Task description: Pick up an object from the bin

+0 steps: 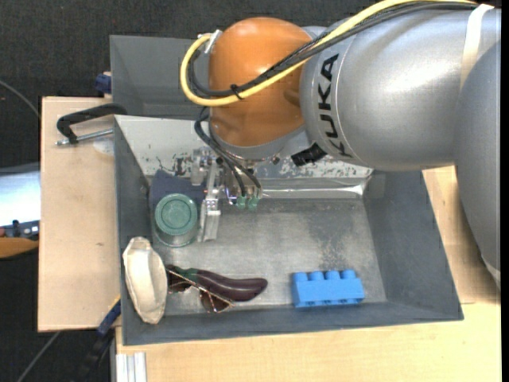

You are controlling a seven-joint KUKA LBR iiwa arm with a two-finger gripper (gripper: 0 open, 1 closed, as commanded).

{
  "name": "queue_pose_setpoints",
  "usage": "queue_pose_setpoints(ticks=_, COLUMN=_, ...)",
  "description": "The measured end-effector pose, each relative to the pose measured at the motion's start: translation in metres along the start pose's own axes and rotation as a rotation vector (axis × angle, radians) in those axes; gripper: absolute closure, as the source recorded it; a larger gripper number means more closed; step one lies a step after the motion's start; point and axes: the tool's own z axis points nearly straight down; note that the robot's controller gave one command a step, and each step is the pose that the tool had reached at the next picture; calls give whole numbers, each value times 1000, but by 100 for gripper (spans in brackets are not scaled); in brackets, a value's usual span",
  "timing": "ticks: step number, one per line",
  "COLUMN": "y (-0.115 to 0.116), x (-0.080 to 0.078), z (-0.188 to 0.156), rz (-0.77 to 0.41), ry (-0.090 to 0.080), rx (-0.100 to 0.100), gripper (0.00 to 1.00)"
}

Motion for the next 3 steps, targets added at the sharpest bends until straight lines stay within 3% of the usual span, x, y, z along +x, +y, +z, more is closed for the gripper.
queue_pose_setpoints(ticks=1, y=-1, x=-2, z=-5, rz=3, ry=-9, rx=-2, gripper=0)
queue_pose_setpoints(ticks=2, y=7, x=-19, z=68, rz=55, ry=-9, rx=-4, gripper=0)
queue_pose_setpoints(ticks=3, y=13, x=-34, z=80, rz=-54, ry=-13, rx=-3, gripper=0)
